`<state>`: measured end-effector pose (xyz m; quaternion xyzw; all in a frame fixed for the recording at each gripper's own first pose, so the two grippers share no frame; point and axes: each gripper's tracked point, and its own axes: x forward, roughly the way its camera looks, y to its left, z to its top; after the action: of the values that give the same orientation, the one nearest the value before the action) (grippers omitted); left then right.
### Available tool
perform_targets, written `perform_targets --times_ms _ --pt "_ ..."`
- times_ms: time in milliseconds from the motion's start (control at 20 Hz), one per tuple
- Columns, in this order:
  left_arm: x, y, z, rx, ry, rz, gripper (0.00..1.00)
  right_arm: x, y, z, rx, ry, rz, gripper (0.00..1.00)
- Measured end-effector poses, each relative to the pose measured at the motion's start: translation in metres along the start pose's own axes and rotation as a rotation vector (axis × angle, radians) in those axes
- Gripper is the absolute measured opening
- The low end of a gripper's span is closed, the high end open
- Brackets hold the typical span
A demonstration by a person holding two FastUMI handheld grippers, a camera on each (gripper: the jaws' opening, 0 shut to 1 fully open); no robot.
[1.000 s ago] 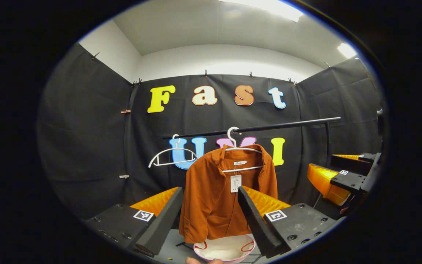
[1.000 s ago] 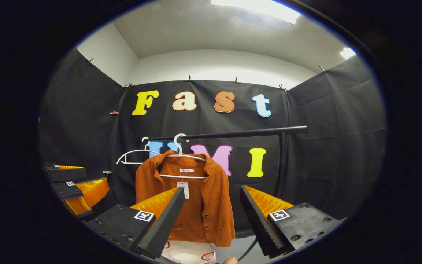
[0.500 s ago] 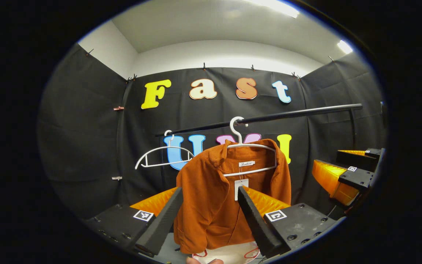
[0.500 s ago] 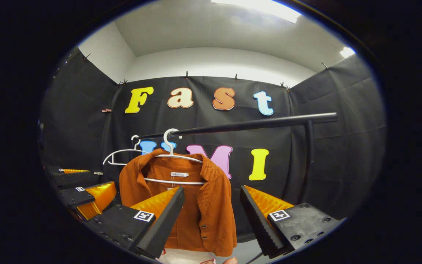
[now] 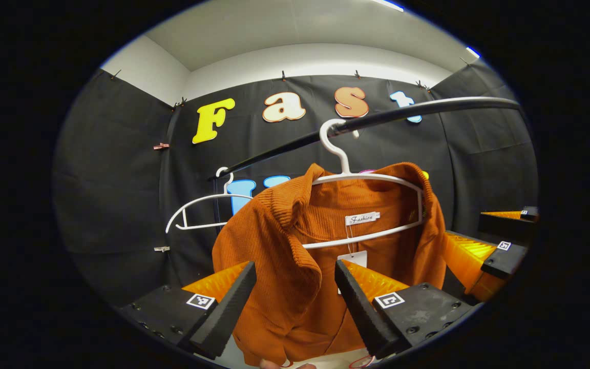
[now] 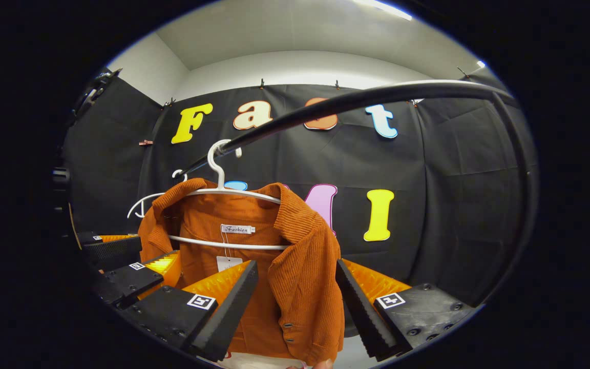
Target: Grasp the clothes on the hanger with both hands and then place them into the laundry hamper below.
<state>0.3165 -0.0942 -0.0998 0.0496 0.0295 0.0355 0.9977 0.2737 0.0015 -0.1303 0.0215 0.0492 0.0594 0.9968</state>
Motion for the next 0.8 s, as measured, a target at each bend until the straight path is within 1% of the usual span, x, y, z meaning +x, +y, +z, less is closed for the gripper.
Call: perform_targets --times_ms 150,200,300,400,450,500,550,600,650,700,750,800 --pt "0.021 0.004 -0.005 0.008 -0.008 0.022 0.96 0.024 0.000 -0.010 0.003 0.007 -0.012 0.98" --pt "0.026 0.006 -0.008 0.008 -0.005 0.030 0.89 0.032 -0.001 -0.013 0.009 0.008 -0.021 0.98" --pt "0.032 0.009 -0.014 0.007 -0.001 0.044 0.69 0.047 -0.003 -0.020 0.012 0.009 -0.049 0.98" --pt "0.036 0.011 -0.013 -0.005 -0.013 0.055 0.49 0.058 -0.003 -0.026 0.009 0.002 -0.058 0.98" --pt "0.036 0.011 -0.011 -0.008 -0.019 0.055 0.39 0.064 -0.002 -0.028 0.017 0.000 -0.057 0.94" --pt "0.037 0.012 -0.009 -0.009 -0.022 0.055 0.29 0.070 -0.002 -0.032 0.028 0.007 -0.057 0.79" --pt "0.035 0.012 -0.008 -0.012 -0.027 0.052 0.19 0.069 0.001 -0.033 0.042 0.005 -0.040 0.63" --pt "0.037 0.012 -0.006 -0.020 -0.031 0.042 0.12 0.073 0.003 -0.034 0.047 0.001 -0.023 0.47" --pt "0.035 0.009 -0.004 -0.034 -0.032 0.021 0.11 0.074 0.002 -0.034 0.049 -0.002 -0.014 0.31" --pt "0.035 0.006 -0.002 -0.048 -0.030 -0.001 0.10 0.072 0.001 -0.030 0.062 -0.014 -0.002 0.13" --pt "0.034 0.007 -0.003 -0.058 -0.025 -0.014 0.09 0.071 0.000 -0.030 0.069 -0.015 0.000 0.11" --pt "0.034 0.007 -0.004 -0.058 -0.015 -0.021 0.09 0.070 0.000 -0.030 0.067 -0.013 0.004 0.11"
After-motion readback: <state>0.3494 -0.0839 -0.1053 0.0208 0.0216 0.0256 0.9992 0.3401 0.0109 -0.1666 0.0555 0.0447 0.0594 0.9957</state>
